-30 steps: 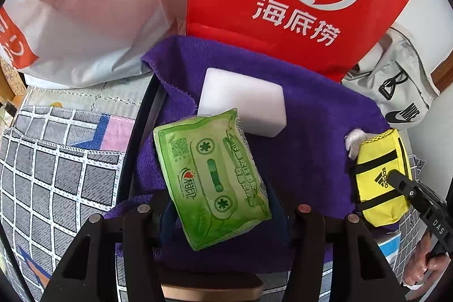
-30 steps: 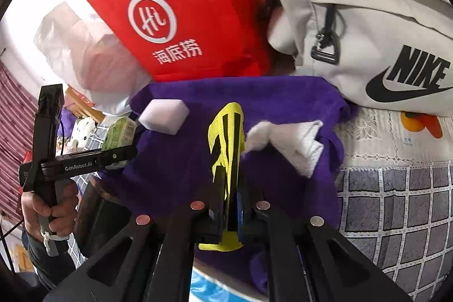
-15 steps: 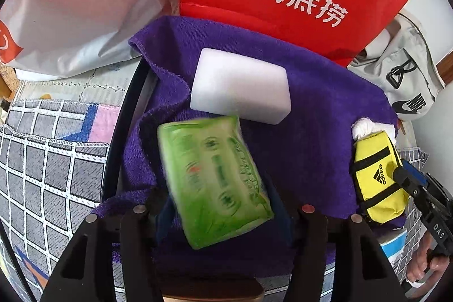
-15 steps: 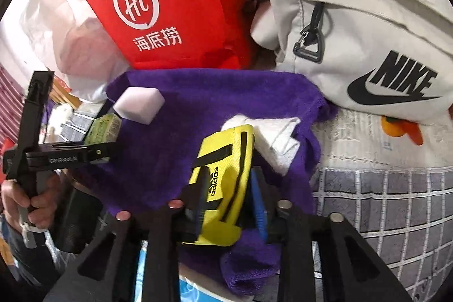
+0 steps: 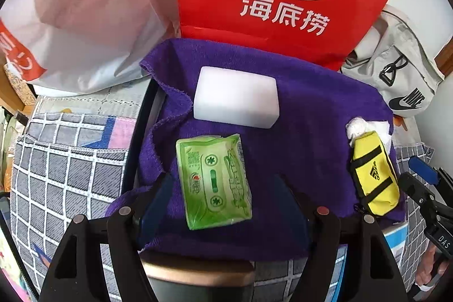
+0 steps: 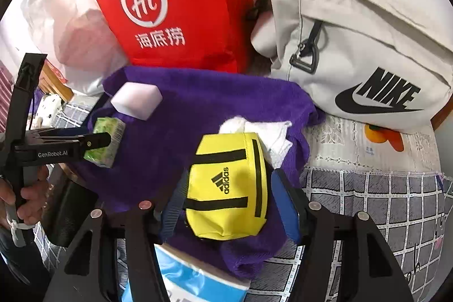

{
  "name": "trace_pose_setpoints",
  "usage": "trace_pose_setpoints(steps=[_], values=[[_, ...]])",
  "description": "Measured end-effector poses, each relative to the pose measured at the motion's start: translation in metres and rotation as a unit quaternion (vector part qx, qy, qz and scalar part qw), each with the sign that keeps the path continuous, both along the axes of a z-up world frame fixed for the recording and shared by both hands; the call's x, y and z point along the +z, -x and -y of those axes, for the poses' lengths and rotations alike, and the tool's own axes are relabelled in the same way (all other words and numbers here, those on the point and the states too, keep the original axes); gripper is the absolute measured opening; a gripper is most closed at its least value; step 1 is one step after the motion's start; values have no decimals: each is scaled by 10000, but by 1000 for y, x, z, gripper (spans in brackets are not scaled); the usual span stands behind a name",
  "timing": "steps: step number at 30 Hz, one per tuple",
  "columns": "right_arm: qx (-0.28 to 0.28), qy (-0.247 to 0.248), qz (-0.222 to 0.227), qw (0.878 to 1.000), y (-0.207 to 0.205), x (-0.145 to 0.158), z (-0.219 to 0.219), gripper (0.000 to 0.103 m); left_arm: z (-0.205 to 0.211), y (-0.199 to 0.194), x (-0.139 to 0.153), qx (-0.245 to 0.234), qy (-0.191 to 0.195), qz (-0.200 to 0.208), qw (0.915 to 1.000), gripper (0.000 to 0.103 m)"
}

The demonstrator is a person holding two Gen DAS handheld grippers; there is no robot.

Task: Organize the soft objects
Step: 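Pull both grippers back from the purple towel, then grasp the white tomato snack packet with the right gripper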

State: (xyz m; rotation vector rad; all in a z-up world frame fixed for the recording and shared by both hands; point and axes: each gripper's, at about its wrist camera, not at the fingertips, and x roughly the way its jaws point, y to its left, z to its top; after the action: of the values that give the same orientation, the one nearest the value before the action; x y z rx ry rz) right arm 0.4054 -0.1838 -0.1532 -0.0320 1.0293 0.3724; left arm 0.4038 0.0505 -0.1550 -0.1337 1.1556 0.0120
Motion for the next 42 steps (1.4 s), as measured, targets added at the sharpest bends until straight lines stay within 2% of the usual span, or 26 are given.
trace_pose_setpoints(steps=[8, 10, 12, 17, 26, 29, 34, 40, 42], values=[[-58, 58, 16, 10000, 31, 21, -3, 63, -2, 41, 27, -17, 4, 261, 9997, 73], [-105, 66, 49, 9999, 41, 27, -2, 65, -6, 51, 32, -48, -9, 308, 9995, 73], [-143, 47, 87, 9998, 52, 33, -3, 71, -8, 63, 41, -55, -57, 390, 9992, 73], [-120, -66, 214, 9997, 89, 51, -3, 72, -25, 102, 64, 25, -69, 602, 9982, 73], [413, -602, 150, 9972, 175, 63, -28, 73, -44, 169, 63, 203, 80, 653, 9976, 73], [724, -720, 110, 9947, 211, 61, -44, 73, -49, 193, 60, 273, 95, 727, 9969, 73], [1348, -623, 221, 9887, 260, 51, -72, 72, -55, 221, 50, 304, 171, 777, 9964, 73], [1815, -365, -114, 9826, 276, 9, -97, 73, -59, 247, 36, 281, 206, 756, 9965, 73], [1834, -204, -97, 9828, 276, -5, -103, 74, -61, 255, 30, 263, 222, 750, 9966, 73]])
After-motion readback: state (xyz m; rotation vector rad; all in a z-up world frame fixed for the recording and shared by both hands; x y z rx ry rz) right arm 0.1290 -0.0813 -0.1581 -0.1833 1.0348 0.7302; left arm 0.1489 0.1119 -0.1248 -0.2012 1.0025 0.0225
